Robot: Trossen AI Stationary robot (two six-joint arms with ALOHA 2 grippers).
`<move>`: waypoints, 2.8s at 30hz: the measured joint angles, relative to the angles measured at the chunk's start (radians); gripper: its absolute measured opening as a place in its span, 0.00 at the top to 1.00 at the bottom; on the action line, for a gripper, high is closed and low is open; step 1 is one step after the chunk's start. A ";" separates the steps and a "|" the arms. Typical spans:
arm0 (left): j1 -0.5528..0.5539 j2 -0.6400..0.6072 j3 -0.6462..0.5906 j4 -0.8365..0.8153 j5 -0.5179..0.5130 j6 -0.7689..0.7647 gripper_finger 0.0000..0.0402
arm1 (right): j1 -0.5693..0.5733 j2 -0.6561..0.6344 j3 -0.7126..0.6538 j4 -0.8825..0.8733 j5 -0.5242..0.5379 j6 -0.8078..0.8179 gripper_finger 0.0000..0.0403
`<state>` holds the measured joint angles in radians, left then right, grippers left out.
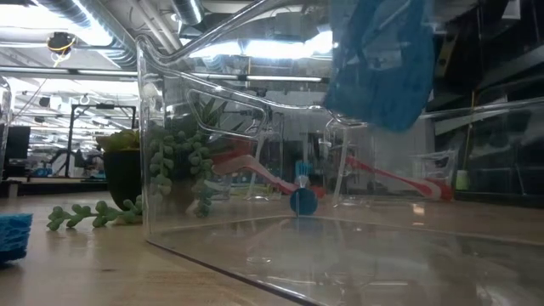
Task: Pick & Place Kitchen Sink Supplies
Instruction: Put the blue sponge into the bottom transparent bin
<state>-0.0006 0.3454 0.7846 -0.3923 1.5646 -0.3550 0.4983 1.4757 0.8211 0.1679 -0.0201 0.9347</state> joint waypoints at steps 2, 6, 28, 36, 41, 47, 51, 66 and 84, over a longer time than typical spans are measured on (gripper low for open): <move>0.000 0.000 0.000 0.000 0.000 0.000 0.98 | -0.004 0.018 0.000 0.002 0.000 0.000 0.96; 0.000 0.000 0.000 0.000 0.000 0.000 0.98 | -0.015 0.056 0.000 0.028 -0.001 0.001 0.96; 0.000 0.000 0.000 0.000 0.000 0.000 0.98 | -0.085 0.155 0.000 0.076 -0.052 -0.030 0.92; 0.000 0.000 0.000 0.000 0.000 0.000 0.98 | -0.089 0.155 0.000 0.075 -0.026 -0.063 0.92; 0.000 0.000 0.000 0.000 0.000 0.000 0.98 | -0.090 0.155 0.000 0.079 -0.021 -0.083 0.90; 0.000 0.000 0.000 0.000 0.000 0.000 0.98 | -0.094 0.155 0.000 0.079 0.000 -0.082 0.78; 0.000 0.000 0.000 0.000 0.000 0.000 0.98 | -0.106 0.155 0.000 0.079 0.000 -0.075 0.68; 0.000 0.000 0.000 0.000 0.000 0.000 0.98 | -0.200 0.117 0.000 0.074 -0.072 -0.083 0.59; 0.000 0.000 0.000 0.000 0.000 0.000 0.98 | -0.058 -0.077 0.057 0.199 -0.022 -0.139 0.60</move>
<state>-0.0004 0.3454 0.7845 -0.3923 1.5646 -0.3547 0.4405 1.3982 0.8780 0.3664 -0.0419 0.7958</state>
